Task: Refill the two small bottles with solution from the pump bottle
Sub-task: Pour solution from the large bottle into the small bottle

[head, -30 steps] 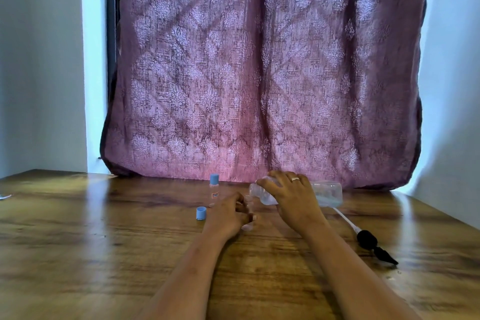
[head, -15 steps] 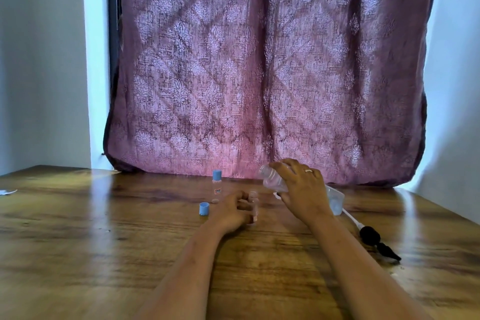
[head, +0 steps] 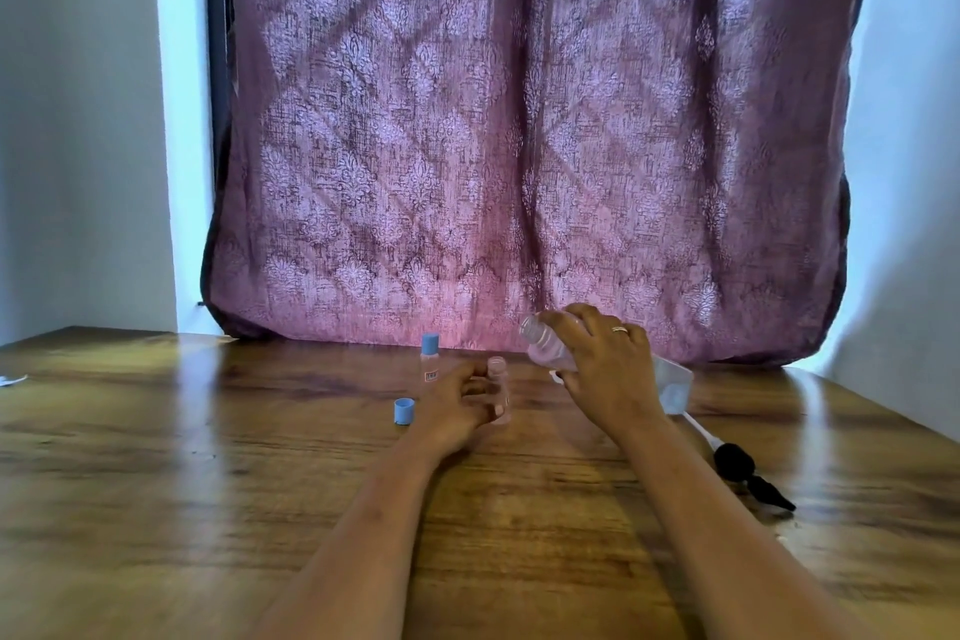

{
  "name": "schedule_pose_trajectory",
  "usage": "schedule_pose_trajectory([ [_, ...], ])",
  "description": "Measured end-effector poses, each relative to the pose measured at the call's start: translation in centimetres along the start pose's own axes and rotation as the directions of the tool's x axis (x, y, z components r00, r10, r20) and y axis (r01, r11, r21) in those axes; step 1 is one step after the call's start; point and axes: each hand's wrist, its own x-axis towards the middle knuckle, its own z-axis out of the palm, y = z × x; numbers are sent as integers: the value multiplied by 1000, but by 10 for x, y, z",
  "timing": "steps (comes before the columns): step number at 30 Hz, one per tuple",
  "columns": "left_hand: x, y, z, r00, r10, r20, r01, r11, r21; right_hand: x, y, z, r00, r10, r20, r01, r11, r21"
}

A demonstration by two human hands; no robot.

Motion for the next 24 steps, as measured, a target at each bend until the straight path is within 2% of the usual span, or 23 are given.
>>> schedule_pose_trajectory([
  [2,1,0,0,1000,11,-9,-11,999,34,0,-1,0,1000,-3,13,3,1000,-19],
  [9,-1,0,0,995,24,94,-30,998,62,-3,-8,2,992,-62,113,70,995,-65],
  [18,3,-1,1,991,-20,129,5,993,116,-5,-10,11,973,-95,210,120,987,-108],
  [24,3,0,0,990,-7,140,-14,989,149,-5,-9,13,974,-97,207,124,985,-120],
])
